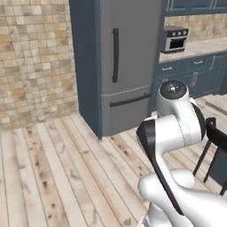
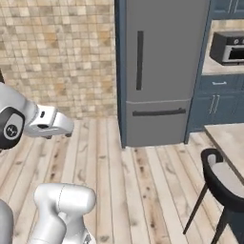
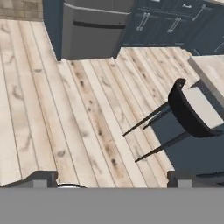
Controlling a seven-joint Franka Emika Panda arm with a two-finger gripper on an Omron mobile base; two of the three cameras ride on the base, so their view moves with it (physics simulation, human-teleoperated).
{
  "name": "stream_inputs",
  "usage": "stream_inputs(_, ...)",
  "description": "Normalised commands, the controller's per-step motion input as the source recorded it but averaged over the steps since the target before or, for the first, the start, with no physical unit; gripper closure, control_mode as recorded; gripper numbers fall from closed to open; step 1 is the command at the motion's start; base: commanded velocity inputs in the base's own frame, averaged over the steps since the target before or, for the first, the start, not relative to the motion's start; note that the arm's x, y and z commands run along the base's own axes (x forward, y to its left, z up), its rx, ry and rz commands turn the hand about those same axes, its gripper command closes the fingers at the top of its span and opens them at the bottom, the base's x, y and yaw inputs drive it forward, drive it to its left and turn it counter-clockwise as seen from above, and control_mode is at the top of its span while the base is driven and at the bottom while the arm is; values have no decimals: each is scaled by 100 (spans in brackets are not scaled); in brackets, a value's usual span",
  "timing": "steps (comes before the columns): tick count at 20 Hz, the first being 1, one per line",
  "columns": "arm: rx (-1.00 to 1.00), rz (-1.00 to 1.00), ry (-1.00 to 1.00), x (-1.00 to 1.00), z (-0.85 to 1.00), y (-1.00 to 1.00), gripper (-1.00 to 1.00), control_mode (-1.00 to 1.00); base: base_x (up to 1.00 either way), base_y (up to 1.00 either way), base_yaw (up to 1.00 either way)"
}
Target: Move the hot dog bun to the plate on the dining table and place the condiment next to that plate. Then navigate to the fridge and take the sausage and place it on the plate as well.
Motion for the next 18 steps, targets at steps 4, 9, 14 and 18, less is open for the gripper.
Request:
stream_inputs(4, 0, 0, 0, 0, 0, 0, -100, 100, 66, 78, -8)
stream_inputs(9, 0, 0, 0, 0, 0, 0, -100, 100, 66, 87, -28)
stream_inputs(14, 0, 0, 0, 0, 0, 0, -100, 100, 64, 76, -32)
stream_inputs(18, 0, 0, 0, 0, 0, 0, -100, 100, 66, 40, -33)
